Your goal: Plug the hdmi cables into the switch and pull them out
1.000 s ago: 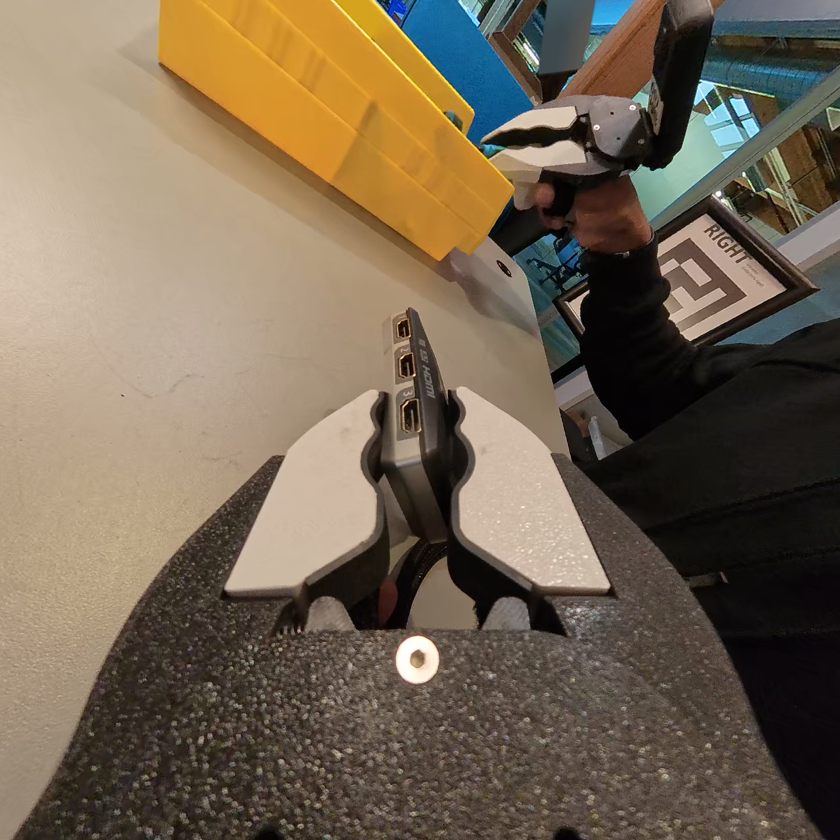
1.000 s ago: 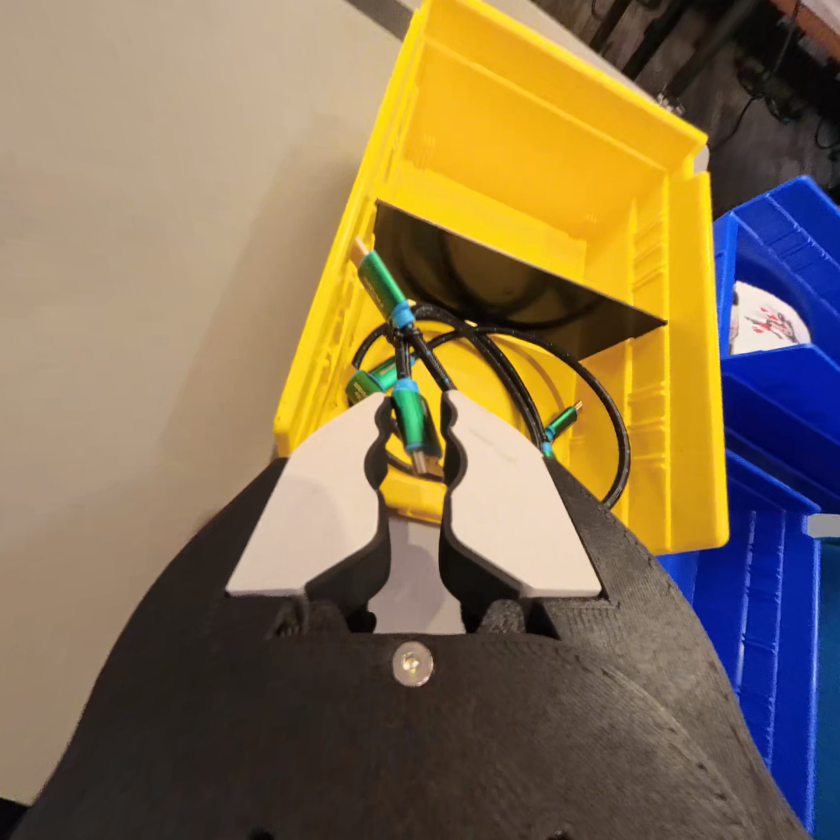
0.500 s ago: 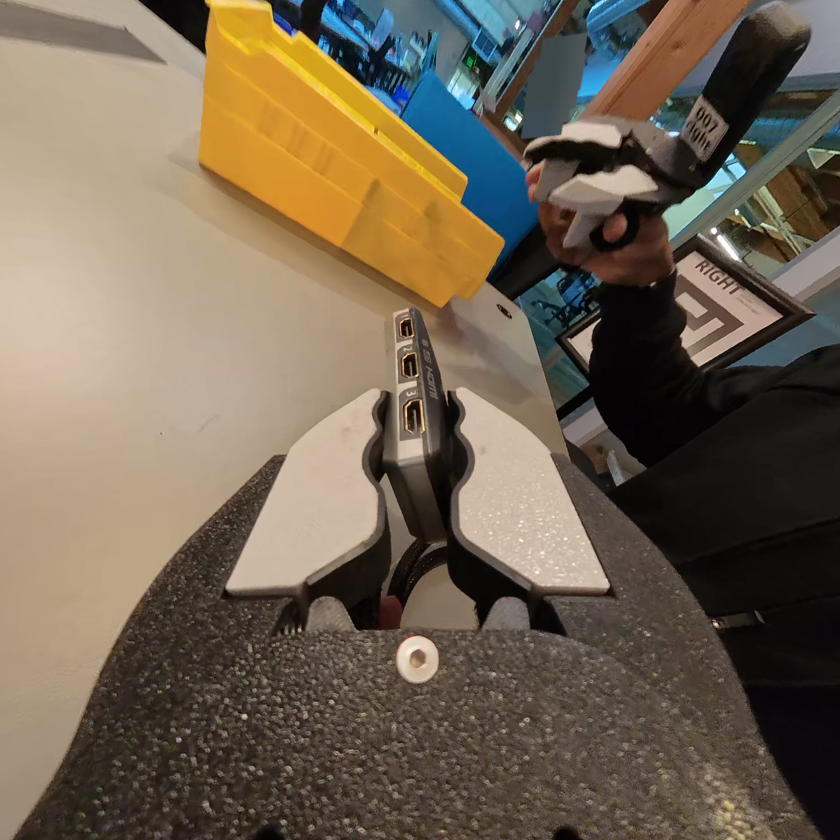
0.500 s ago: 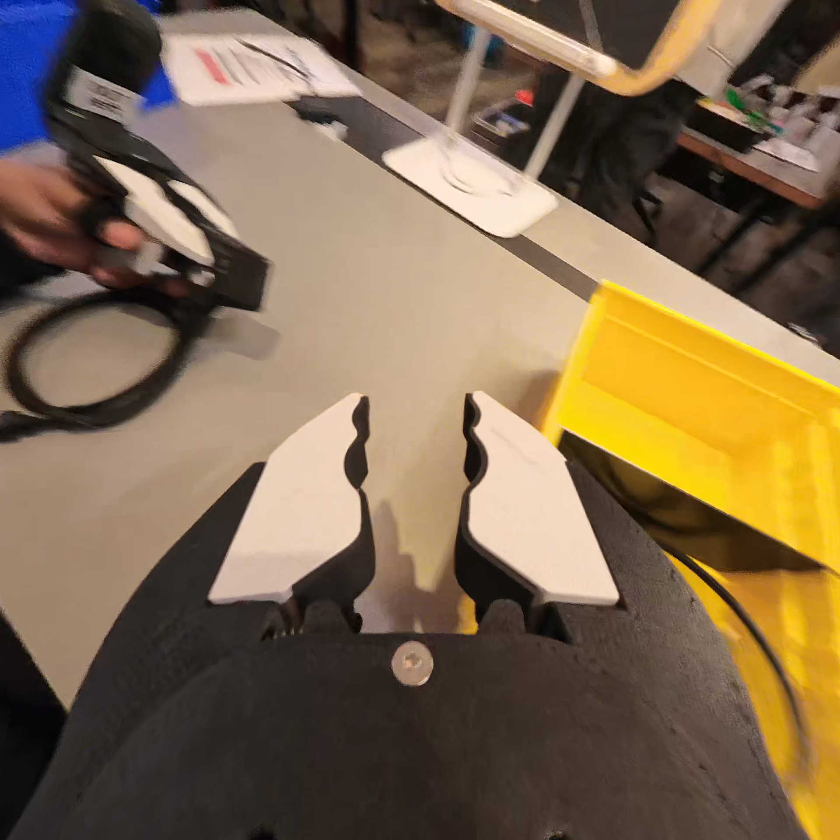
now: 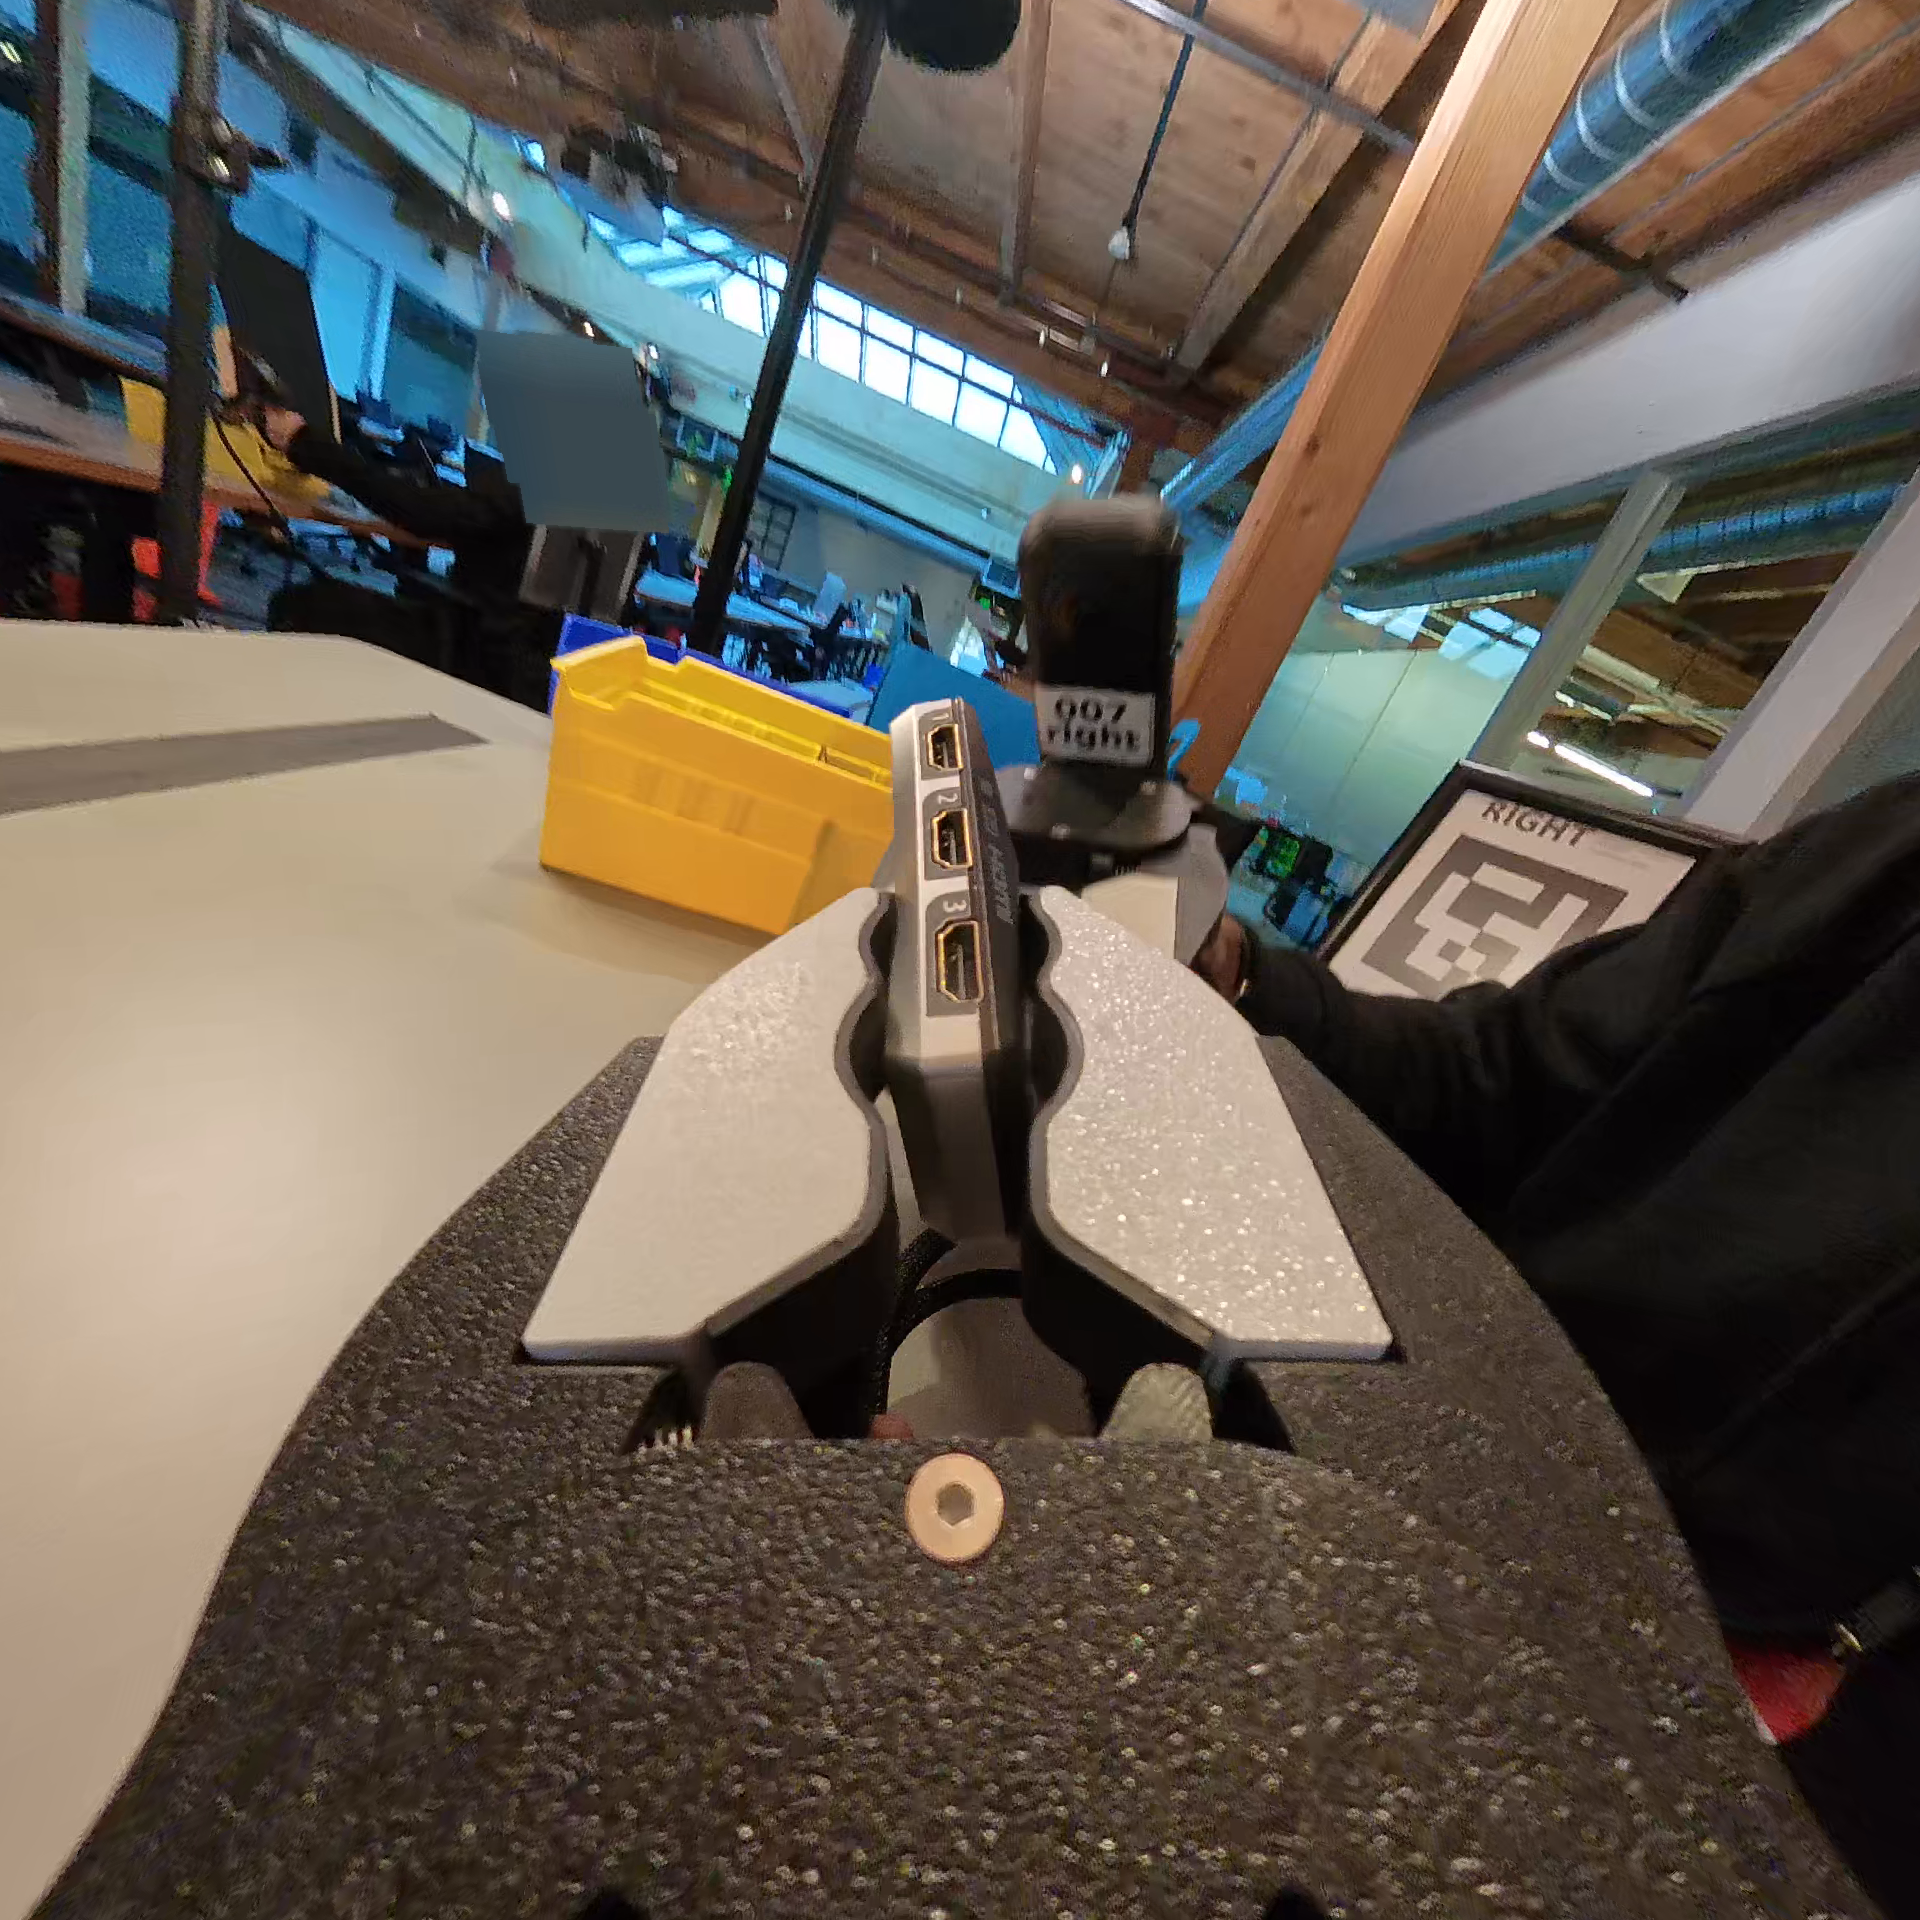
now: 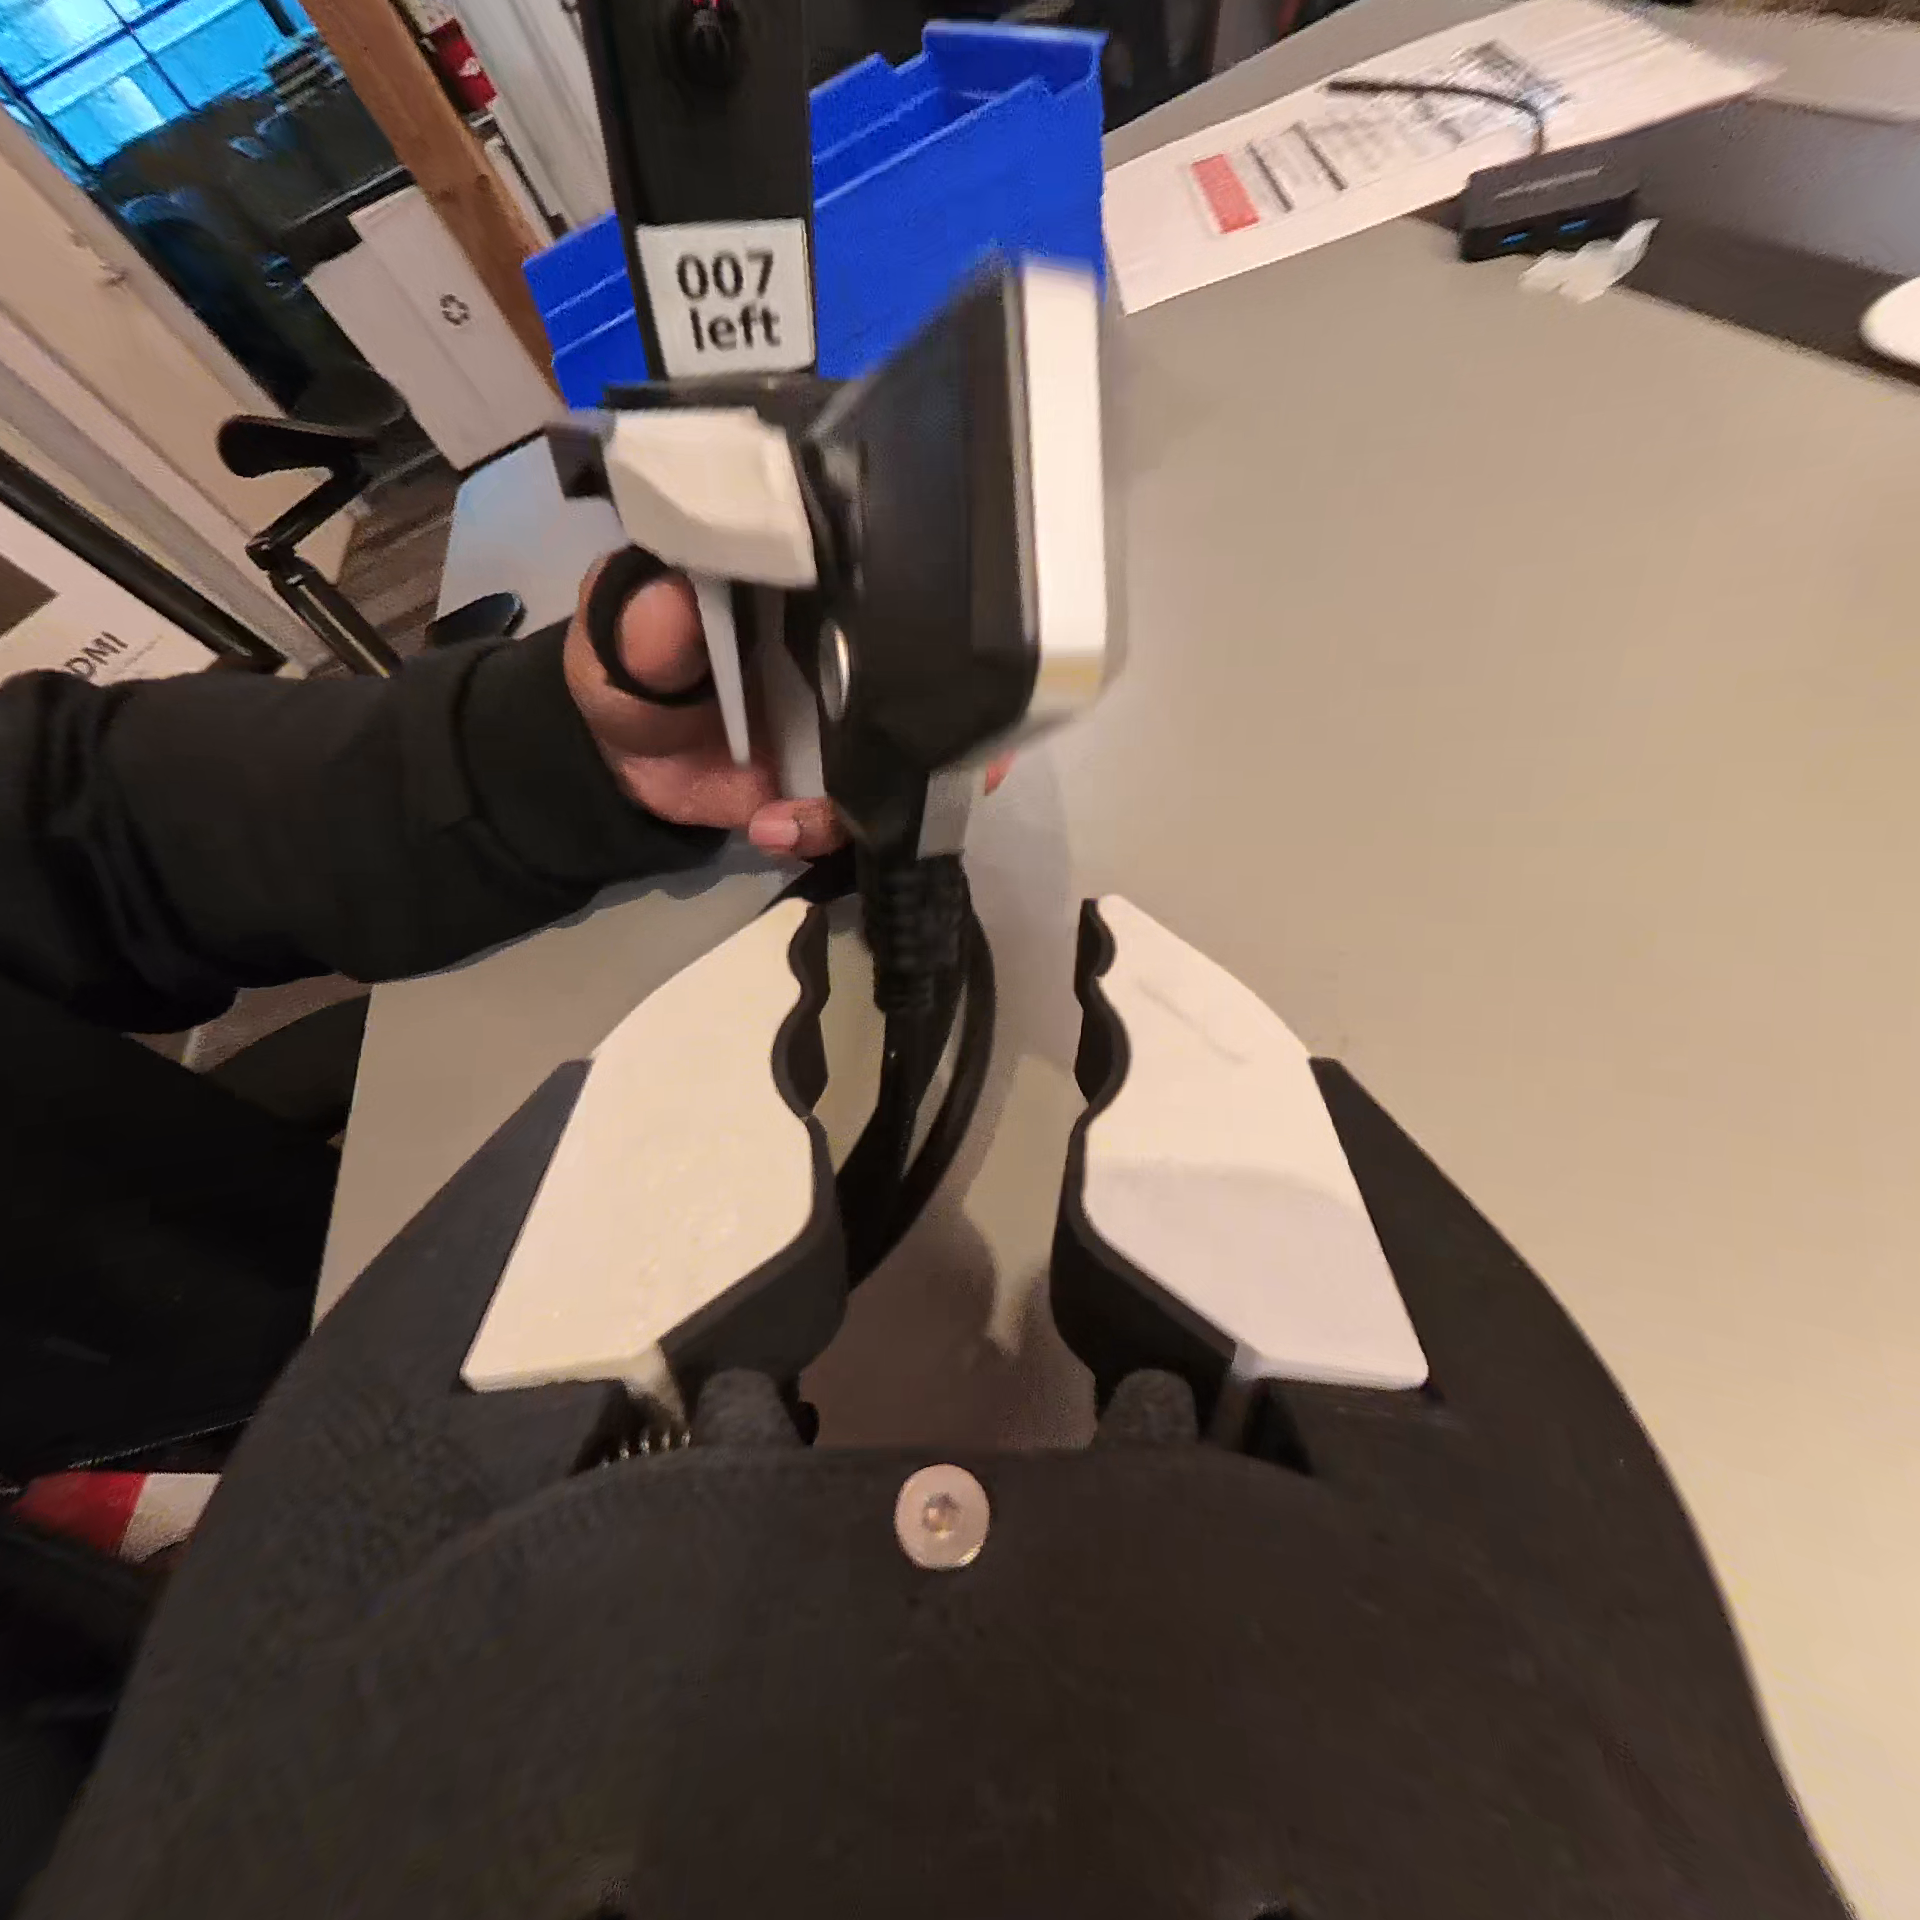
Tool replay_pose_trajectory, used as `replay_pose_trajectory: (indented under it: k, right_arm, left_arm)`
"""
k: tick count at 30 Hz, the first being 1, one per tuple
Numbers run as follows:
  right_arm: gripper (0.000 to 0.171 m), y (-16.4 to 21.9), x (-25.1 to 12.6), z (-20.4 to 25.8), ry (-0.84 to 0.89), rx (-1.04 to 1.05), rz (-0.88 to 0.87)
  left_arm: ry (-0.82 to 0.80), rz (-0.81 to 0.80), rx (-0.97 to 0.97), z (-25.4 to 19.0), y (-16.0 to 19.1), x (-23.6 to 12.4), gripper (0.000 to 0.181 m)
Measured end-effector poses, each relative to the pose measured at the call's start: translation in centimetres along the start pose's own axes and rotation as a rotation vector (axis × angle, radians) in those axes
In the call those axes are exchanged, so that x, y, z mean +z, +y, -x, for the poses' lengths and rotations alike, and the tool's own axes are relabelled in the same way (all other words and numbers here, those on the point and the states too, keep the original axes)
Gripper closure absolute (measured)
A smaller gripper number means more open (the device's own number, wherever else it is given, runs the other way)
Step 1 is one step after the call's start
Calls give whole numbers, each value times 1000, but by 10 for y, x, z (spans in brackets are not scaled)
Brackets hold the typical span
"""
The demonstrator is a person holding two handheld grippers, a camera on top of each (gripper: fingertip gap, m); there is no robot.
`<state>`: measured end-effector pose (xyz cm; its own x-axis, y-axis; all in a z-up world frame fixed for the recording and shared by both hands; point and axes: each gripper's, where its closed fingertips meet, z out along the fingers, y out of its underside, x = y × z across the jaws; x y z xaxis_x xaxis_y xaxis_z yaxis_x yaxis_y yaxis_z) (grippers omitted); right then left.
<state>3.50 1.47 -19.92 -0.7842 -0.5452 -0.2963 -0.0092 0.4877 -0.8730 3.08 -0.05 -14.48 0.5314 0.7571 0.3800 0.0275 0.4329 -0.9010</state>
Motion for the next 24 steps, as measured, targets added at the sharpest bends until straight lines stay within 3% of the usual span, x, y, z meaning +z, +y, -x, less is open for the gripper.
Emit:
replay_pose_trajectory:
  k: [5,10,17,24]
  right_arm:
    - [131,26,18,4,-50,2,88]
    - [163,26,13,-2,-49,38,76]
    - [165,29,1,-14,24,16,95]
    - [165,19,-20,-27,141,-22,74]
  left_arm:
    - [-4,-136,7,2,-20,-8,160]
    - [11,-149,-4,2,-20,-8,160]
    - [-13,-133,-46,12,-15,-9,160]
    - [-90,-219,-55,25,-38,-31,143]
